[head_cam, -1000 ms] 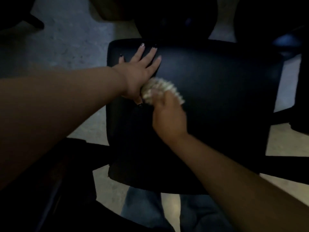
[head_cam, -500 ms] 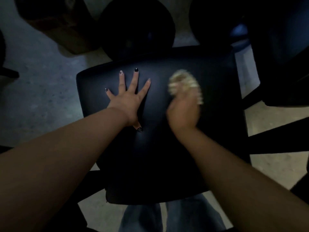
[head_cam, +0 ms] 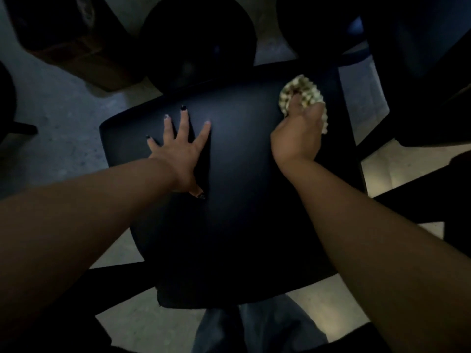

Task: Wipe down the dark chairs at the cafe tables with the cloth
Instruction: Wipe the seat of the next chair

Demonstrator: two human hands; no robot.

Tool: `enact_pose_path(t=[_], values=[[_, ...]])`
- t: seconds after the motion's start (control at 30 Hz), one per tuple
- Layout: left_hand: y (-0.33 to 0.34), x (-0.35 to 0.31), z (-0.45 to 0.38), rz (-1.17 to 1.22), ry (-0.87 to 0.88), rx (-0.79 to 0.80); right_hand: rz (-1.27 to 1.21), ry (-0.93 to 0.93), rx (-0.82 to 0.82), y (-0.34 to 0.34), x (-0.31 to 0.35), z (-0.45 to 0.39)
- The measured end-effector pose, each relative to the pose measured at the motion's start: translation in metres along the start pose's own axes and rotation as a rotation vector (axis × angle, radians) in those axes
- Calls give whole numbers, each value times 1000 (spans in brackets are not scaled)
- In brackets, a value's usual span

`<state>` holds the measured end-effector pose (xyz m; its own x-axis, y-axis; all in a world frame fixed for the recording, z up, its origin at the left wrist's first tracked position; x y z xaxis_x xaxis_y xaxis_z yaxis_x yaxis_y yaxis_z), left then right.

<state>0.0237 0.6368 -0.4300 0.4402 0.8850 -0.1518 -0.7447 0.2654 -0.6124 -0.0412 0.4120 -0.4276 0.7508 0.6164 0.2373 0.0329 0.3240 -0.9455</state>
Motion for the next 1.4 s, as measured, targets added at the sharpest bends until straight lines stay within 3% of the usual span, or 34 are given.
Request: enact_pose_path(t=[0.1,0.17,0.3,0.57,0.77,0.9,1.07,1.17,1.3,1.4], values=[[-29,-31,-20,-85,157,-30,26,-102,-3,0,7,0],[-39,-50,-34,-110,196,31,67,-146,-16,-3,-7,-11],[-36,-56,-45,-148,151,57,-39,90,-88,-14,-44,-27],[-31,-56,-47,-176,200,-21,-50,251,-28,-15,-54,-47],[-31,-61,-46,-193,259,-41,-169,587,-180,-12,-106,48],[-31,-61,-45,-214,283,-9,-232,743,-141,-3,-116,81],[-29,-61,-50,-244,291,-19,-335,567,-156,-22,-79,10],[-32,-59,-52,-268,289,-23,-238,606,-94,-20,-63,-9],[-32,-61,-51,-285,286,-4,-106,563,-71,-12,-76,16],[-31,-62,-49,-296,259,4,-213,700,-104,-1,-106,65]])
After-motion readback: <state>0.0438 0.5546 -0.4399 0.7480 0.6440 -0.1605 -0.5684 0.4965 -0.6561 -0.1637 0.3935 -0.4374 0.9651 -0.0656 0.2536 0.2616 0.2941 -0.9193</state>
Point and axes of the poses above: each hand's wrist, its own z-axis away from the middle knuckle, its own y-axis out of the palm, x = y × z, the point moved 8 cm from there along -z, towards the middle knuckle, and after that the axes turned 14 degrees about z, right-handed, at the moved point
